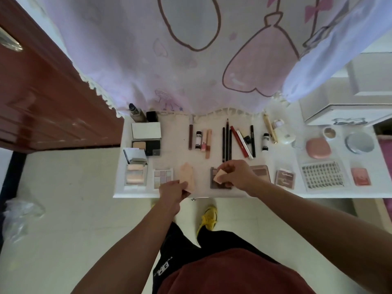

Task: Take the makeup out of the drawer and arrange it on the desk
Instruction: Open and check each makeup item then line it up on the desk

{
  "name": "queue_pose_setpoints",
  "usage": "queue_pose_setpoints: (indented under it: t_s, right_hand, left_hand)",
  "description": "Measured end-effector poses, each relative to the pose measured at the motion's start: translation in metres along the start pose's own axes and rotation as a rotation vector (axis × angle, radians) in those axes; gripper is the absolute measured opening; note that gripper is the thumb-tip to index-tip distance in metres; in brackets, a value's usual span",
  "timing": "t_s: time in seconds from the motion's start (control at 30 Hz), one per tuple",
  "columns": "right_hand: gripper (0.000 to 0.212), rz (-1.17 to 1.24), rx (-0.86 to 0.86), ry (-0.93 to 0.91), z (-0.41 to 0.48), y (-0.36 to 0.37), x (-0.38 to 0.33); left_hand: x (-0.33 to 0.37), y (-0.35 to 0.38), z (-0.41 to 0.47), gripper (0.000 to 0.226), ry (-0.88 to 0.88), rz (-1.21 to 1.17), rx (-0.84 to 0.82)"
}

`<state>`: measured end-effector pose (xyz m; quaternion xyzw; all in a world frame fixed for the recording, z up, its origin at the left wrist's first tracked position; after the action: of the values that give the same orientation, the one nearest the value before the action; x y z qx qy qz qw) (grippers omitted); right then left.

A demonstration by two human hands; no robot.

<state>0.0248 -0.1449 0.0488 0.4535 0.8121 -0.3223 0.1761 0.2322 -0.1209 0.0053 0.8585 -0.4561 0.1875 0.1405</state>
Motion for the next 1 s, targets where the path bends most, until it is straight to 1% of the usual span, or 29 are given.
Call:
queue_pose_setpoints:
  t_s: [0.1, 0.17, 0.27, 0.47, 0.57, 0.67, 0.9, 1.0]
  right_hand:
    - [0.029, -0.127, 0.014, -0.003, 0.010, 0.003, 0.008]
    - [0.030, -0.246, 0.027, -0.031, 0.016, 0.005, 0.008]
    - [0.029, -0.357, 0.028, -0.077, 0.023, 0.008, 0.003]
    - [0.033, -0.569, 0.011, -0.192, 0.039, 0.025, -0.014]
    - [0.033, -0.634, -0.031, -0.237, 0.048, 0.037, -0.020]
    - [0.032, -0.695, -0.058, -0.271, 0.055, 0.048, -0.025]
    - [0.022, -0.732, -0.020, -0.278, 0.064, 0.057, -0.034]
    - [0.025, -0.751, -0.011, -0.269, 0.062, 0.050, -0.039]
  left_hand:
    - [-0.002, 0.000, 0.007, 0.039, 0.031, 0.059, 0.045]
    - [-0.003, -0.003, 0.011, 0.035, 0.081, 0.132, 0.107]
    - [-0.004, -0.005, 0.011, 0.018, 0.162, 0.272, 0.178]
    - [0.006, -0.008, 0.000, 0.022, 0.247, 0.422, 0.250]
    - [0.011, -0.014, -0.003, 0.016, 0.275, 0.482, 0.245]
    - [0.016, -0.021, -0.006, 0.013, 0.290, 0.483, 0.217]
    - [0.033, -0.028, -0.023, 0.011, 0.329, 0.493, 0.154]
    - [0.048, -0.027, -0.025, 0.014, 0.376, 0.515, 0.115]
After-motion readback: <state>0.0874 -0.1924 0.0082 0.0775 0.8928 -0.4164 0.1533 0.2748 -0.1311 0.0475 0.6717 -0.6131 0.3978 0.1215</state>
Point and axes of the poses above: each hand's wrist, its own z-axis towards the middle knuckle, its own y-axis out of the palm, x = y × z, the point moved 2 cm from there along z, towards the middle knuckle, and after that the axes turned 10 degrees about -z, right-handed, at the moved point
